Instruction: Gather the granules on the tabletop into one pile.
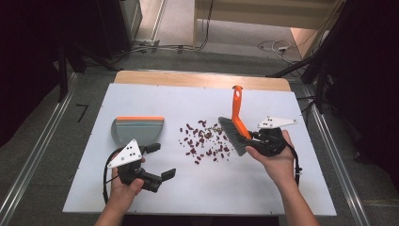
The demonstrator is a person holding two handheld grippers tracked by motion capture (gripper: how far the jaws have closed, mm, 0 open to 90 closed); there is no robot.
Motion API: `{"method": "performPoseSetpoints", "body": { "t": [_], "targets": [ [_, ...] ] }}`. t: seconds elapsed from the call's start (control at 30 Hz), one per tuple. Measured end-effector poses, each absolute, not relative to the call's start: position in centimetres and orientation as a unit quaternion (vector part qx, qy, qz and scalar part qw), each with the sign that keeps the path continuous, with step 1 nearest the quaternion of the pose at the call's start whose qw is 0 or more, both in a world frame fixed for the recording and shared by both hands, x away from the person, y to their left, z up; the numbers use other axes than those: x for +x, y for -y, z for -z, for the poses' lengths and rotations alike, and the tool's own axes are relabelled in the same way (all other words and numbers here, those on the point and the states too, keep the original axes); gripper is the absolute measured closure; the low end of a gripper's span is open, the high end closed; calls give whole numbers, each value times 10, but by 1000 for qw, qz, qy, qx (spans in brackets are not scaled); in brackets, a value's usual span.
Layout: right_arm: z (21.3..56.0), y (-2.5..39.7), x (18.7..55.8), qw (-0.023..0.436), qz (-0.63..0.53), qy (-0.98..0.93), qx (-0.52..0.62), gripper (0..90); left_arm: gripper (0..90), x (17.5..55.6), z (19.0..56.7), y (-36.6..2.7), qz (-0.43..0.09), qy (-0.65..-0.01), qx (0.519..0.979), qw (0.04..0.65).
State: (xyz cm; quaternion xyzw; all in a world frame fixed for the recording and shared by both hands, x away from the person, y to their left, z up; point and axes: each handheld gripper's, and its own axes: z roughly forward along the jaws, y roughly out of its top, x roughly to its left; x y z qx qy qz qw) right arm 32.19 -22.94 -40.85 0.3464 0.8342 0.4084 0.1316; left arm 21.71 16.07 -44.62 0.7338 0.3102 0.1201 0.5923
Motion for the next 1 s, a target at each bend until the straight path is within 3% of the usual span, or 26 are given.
{"method": "performPoseSetpoints", "body": {
  "t": [0.23,0.67,1.0],
  "targets": [
    [414,220,344,194,-321,-857,353,684,3,219,446,-168,-129,-319,732,588],
    [408,199,393,239,-221,-875,359,684,3,213,448,-180,-137,-331,726,587],
    [434,188,417,270,-141,-882,361,684,3,207,453,-176,-145,-316,735,582]
  ]
}}
